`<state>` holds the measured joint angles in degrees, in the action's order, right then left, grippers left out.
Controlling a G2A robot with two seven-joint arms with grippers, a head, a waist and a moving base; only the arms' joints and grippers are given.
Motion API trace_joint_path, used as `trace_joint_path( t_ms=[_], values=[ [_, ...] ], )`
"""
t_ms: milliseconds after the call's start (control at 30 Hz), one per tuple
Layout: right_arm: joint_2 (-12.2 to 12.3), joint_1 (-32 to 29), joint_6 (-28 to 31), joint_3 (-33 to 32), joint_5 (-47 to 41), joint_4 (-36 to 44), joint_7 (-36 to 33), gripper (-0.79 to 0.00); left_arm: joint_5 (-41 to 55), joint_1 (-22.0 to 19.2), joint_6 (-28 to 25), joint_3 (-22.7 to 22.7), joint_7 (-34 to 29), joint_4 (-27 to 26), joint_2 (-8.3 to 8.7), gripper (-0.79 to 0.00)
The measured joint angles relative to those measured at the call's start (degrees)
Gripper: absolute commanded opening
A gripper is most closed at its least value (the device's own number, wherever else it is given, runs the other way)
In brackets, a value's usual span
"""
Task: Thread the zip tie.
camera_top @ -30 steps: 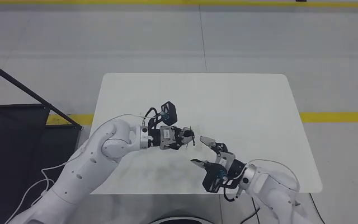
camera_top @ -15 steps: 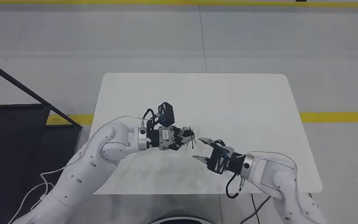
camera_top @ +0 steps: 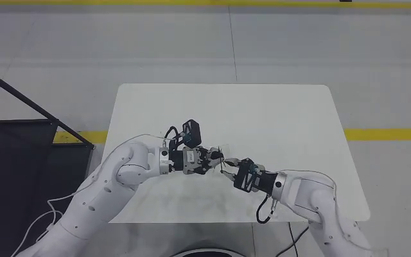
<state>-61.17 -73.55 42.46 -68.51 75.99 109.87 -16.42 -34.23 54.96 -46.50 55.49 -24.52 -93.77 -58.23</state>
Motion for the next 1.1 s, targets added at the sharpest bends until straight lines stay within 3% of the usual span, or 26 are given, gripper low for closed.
trace_joint_path(
  t_ms=[100,500,667,733,900,1100],
  values=[
    [0.02,0.06,-0.20,0.08,-0.14,-0.03,-0.02,-0.785,-0.04,0.03,-0.05,0.04,-0.01,0.05,-0.05,-0.785],
    [0.17,0.15,-0.14,0.18,-0.14,-0.14,0.42,-0.785,0.10,0.24,-0.30,0.30,0.06,0.21,-0.22,-0.785],
    [0.26,-0.01,-0.19,-0.02,-0.28,-0.17,0.75,-0.785,1.72,0.44,-0.97,0.69,-0.03,0.83,-0.19,-0.483],
    [0.30,-0.08,-0.24,-0.15,-0.35,-0.18,0.84,-0.785,2.32,0.44,-1.31,0.93,-0.28,1.02,-0.14,-0.277],
    [0.42,-0.41,-0.33,-0.59,-0.62,-0.03,1.21,-0.785,3.84,0.84,-2.13,1.58,-0.86,1.30,0.03,-0.175],
    [0.62,-0.98,-0.32,-1.44,-0.84,0.09,1.93,-0.785,5.28,1.83,-3.27,2.51,-1.76,2.47,0.37,-0.203]
  ],
)
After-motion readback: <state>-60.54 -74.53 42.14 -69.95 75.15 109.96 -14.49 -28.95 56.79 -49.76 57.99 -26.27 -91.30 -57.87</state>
